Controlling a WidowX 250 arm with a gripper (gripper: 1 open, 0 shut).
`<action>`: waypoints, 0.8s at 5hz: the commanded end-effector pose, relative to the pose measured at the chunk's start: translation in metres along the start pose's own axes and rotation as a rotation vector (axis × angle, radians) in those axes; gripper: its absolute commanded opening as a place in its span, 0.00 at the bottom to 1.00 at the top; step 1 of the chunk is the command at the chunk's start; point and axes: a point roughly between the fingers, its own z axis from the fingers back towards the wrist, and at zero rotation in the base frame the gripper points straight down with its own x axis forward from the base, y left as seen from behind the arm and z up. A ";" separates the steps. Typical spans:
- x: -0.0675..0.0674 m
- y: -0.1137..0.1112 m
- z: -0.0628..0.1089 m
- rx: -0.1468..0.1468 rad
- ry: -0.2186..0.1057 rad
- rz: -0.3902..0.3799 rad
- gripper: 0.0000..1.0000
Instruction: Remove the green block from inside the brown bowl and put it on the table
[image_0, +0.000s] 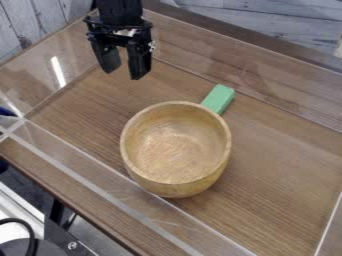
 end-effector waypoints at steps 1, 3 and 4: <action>0.010 0.007 0.022 0.069 -0.093 0.059 1.00; 0.014 0.024 0.024 0.090 -0.133 0.113 1.00; 0.012 0.040 0.022 0.075 -0.152 0.118 1.00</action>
